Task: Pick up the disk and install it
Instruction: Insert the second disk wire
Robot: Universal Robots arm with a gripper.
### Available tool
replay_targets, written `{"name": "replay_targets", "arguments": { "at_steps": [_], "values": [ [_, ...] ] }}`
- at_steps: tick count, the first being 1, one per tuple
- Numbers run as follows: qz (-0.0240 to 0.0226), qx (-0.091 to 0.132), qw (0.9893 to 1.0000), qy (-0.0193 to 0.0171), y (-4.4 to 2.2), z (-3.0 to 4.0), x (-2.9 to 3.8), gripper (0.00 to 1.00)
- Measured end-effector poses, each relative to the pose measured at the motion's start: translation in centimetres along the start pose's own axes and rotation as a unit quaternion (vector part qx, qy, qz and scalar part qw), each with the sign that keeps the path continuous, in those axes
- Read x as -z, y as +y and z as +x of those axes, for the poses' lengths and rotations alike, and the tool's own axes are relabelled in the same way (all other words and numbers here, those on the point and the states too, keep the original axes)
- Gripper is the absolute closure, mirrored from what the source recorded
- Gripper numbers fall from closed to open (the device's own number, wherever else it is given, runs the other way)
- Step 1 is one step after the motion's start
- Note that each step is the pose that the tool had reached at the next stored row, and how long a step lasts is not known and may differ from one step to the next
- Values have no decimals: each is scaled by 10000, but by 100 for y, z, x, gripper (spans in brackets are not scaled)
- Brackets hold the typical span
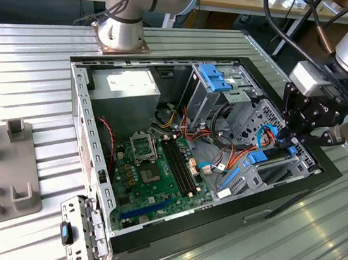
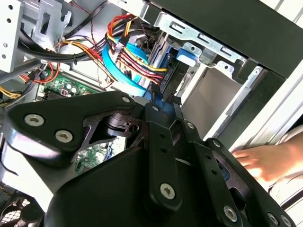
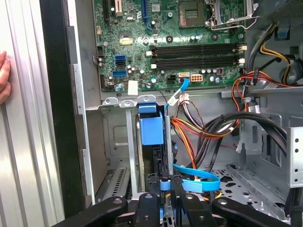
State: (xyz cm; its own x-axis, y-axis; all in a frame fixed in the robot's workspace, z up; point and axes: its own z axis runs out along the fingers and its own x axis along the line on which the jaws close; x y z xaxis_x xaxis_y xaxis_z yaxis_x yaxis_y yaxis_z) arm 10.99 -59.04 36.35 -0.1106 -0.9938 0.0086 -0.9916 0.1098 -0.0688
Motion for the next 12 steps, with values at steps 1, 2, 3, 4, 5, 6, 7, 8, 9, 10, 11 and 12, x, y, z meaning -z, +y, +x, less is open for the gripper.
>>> {"name": "replay_targets", "arguments": {
  "at_steps": [1,2,3,4,5,6,7,8,9,10,11,12],
  "values": [
    [-2,-1,10000,-14,1,1,-6,76],
    [-3,-1,10000,-26,1,1,-8,76],
    [-3,-1,10000,-27,1,1,-9,76],
    [-3,-1,10000,-28,1,1,-9,76],
    [-3,-2,10000,-28,1,1,-9,76],
    [-3,-2,10000,-28,1,1,-9,76],
    [-3,-2,10000,-29,1,1,-10,76],
    [-3,-1,10000,-28,1,1,-9,76],
    [-3,-1,10000,-28,1,2,-9,76],
    [-3,-2,10000,-28,1,2,-9,76],
    [-3,-1,10000,-28,1,3,-9,89],
    [-3,-2,10000,-28,1,3,-9,89]
  ]
}}
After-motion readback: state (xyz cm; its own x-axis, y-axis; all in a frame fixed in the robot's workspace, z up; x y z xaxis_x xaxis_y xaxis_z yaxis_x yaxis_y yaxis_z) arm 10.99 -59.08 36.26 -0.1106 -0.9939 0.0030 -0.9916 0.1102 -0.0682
